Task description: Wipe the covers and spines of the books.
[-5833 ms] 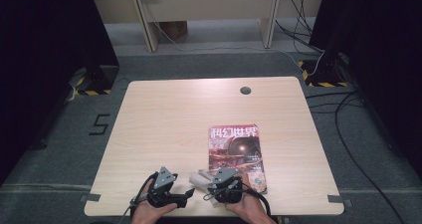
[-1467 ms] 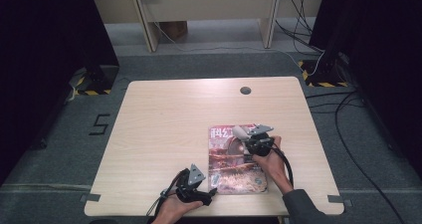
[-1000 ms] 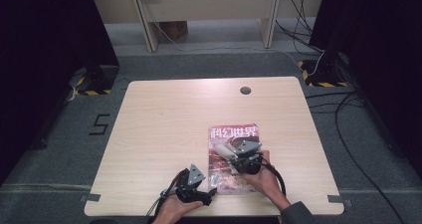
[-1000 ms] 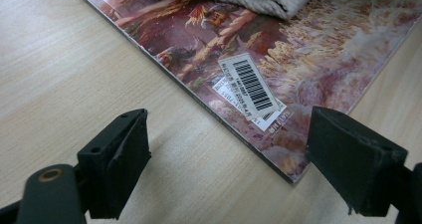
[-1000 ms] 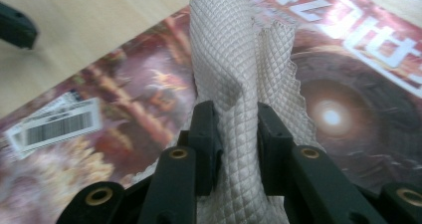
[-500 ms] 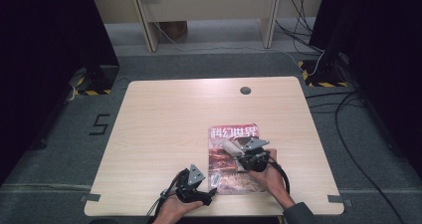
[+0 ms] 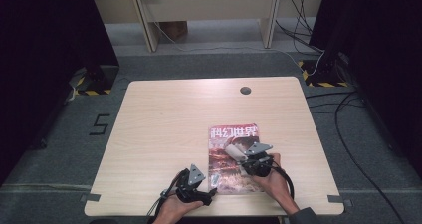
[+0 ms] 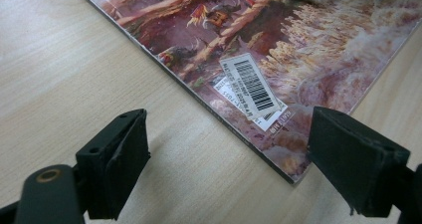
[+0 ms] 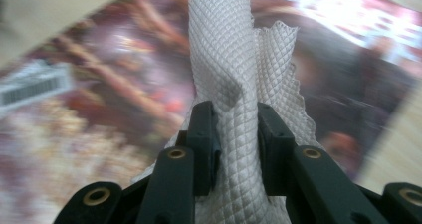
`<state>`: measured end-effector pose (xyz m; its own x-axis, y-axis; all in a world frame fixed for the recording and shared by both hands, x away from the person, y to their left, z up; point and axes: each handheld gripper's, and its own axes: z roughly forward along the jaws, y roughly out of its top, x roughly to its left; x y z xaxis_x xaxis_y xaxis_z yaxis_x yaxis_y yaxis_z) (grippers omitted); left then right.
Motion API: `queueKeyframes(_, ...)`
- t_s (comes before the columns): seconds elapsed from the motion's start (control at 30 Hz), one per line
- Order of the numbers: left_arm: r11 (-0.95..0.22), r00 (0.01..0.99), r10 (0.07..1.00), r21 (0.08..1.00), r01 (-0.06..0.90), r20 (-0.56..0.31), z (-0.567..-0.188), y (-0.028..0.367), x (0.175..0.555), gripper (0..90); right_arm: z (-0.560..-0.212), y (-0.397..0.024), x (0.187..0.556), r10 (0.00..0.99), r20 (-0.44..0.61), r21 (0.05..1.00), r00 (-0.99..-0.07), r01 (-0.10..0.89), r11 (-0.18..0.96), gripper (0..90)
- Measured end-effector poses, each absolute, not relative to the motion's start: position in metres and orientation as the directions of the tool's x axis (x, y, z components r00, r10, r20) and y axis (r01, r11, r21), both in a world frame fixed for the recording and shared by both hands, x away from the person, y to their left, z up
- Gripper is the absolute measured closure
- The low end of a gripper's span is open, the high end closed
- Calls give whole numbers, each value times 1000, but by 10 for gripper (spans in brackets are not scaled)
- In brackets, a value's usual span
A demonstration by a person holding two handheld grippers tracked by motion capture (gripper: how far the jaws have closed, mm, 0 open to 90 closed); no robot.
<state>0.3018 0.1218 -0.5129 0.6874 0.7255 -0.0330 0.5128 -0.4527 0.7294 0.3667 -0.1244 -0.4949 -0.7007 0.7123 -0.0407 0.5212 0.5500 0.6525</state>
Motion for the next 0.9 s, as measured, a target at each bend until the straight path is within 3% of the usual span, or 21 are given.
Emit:
queueKeyframes(0.53,-457,688,725,730,508,-25,-513,121,301,153,-498,-80,363,643,-18,667,-765,470,578,718)
queueKeyframes(0.9,-453,685,728,733,508,-25,-513,121,301,155,-496,-104,350,653,15,656,-758,500,565,719)
